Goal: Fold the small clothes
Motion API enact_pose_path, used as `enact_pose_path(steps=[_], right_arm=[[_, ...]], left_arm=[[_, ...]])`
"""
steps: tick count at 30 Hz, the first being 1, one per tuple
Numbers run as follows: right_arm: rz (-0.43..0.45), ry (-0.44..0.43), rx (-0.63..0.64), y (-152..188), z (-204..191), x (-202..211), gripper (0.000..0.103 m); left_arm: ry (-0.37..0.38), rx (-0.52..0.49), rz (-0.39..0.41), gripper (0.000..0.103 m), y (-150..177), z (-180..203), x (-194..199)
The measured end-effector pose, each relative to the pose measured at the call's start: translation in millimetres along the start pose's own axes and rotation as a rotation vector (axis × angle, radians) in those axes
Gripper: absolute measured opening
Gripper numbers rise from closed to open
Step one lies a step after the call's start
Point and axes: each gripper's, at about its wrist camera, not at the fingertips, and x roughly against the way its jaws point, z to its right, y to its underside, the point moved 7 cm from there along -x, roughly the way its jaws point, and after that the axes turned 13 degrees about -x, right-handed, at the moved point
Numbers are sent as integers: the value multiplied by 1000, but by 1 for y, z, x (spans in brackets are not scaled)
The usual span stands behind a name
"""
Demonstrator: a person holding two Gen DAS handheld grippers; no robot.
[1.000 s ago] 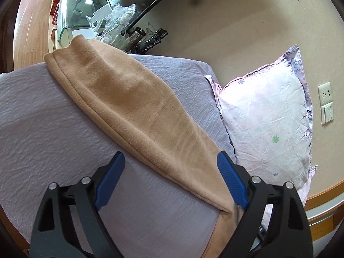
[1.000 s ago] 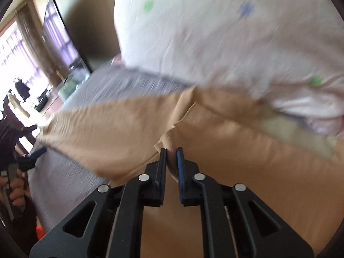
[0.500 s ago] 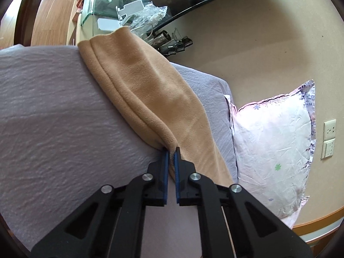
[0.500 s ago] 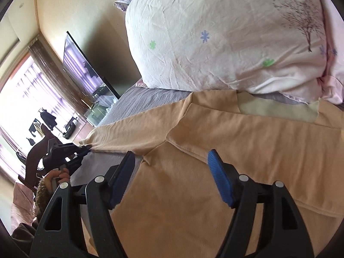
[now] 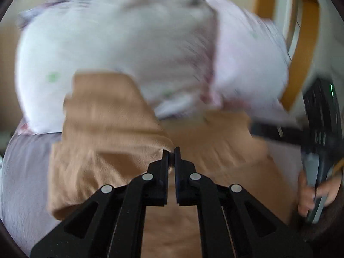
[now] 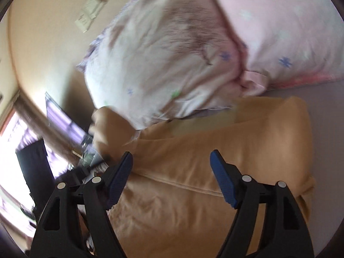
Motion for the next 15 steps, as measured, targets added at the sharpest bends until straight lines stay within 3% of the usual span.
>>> enact_pose_path(steps=[3, 5, 6, 8, 12, 15], right_arm=[[-27, 34, -98, -8, 34, -3, 74], [-69, 75, -122, -5, 52, -9, 62], [-79, 101, -123, -5, 58, -12, 61], [-86, 164, -118, -3, 68, -16, 55], [-93, 291, -71, 5, 79, -17, 52], [-80, 389, 2, 11, 84, -16, 52]], left_arm=[[5, -219, -121, 9, 28, 69, -32], [1, -242, -108, 16, 42, 79, -22], [3, -225, -98, 21, 48, 76, -12], [-13, -174, -68, 43, 57, 60, 9], [-79, -45, -57, 46, 74, 14, 41], [-125, 10, -104, 51, 99, -15, 48]])
